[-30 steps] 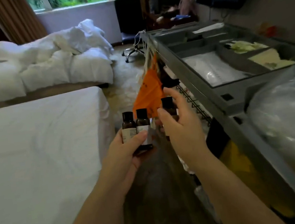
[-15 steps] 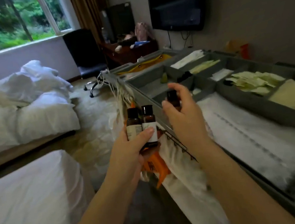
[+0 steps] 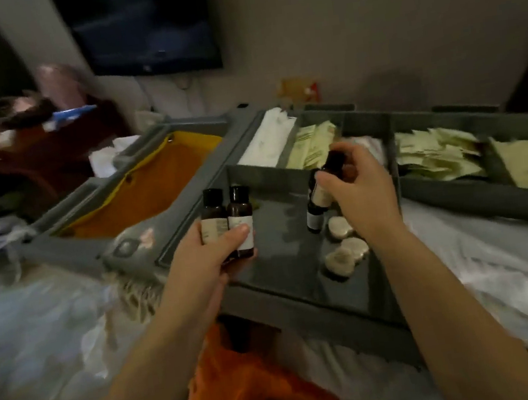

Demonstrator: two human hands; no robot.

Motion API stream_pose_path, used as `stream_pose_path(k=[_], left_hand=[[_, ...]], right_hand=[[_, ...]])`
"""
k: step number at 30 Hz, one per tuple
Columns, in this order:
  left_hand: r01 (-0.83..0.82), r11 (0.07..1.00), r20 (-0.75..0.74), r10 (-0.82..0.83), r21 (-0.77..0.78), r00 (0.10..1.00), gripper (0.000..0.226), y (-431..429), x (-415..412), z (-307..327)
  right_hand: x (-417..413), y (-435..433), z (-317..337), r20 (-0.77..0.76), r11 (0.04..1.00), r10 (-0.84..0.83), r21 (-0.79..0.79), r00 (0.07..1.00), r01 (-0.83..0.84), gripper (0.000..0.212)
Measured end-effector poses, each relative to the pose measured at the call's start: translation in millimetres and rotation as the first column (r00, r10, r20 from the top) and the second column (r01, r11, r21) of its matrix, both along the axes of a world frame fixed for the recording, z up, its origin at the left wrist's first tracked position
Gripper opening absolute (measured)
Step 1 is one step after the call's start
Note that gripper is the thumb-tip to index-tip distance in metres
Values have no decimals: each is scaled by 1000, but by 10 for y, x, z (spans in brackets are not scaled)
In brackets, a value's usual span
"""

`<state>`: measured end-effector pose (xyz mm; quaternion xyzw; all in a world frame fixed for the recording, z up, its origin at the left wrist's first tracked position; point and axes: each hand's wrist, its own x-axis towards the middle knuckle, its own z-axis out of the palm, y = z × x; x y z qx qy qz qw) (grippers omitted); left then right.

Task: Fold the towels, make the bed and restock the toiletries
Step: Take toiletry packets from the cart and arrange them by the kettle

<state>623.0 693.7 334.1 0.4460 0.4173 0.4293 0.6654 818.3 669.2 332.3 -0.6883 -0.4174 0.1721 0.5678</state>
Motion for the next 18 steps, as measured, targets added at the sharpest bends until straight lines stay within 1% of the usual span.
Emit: stream_pose_path(k=[2, 4, 5, 8, 10, 12, 14, 16, 18], left_hand=[[122, 992, -37, -121, 18, 992, 17, 331, -5, 6], [223, 975, -71, -222, 17, 973, 19, 570, 61, -24], [268, 963, -80, -266, 9, 960, 21, 661, 106, -50], [357, 934, -80, -358, -22, 930, 23, 830, 207, -146], [390, 920, -88, -392, -41, 916, 26, 902, 230, -195], [396, 915, -84, -401, -74, 912, 30, 979, 248, -226], [394, 914, -79, -402, -99, 912, 30, 1034, 266, -264], [403, 909, -78, -411, -104, 908, 29, 1054, 294, -298], [413, 904, -78, -422, -108, 903, 30, 1036, 313, -330]], right_hand=[[-89, 36, -62, 49, 993, -55, -105, 997, 60, 37], [-187, 31, -154, 64, 975, -77, -203, 995, 89, 40], [-234, 32, -206, 98, 961, -93, -250, 991, 115, 42], [-329, 62, -319, 281, 891, -97, -403, 955, 209, 51], [-358, 114, -343, 352, 836, -81, -485, 932, 256, 54], [-358, 165, -345, 419, 802, -72, -515, 905, 302, 49], [-370, 207, -356, 521, 788, -61, -499, 851, 362, 46], [-371, 244, -369, 594, 775, -63, -477, 802, 414, 50], [-373, 273, -362, 616, 762, -57, -482, 786, 433, 54]])
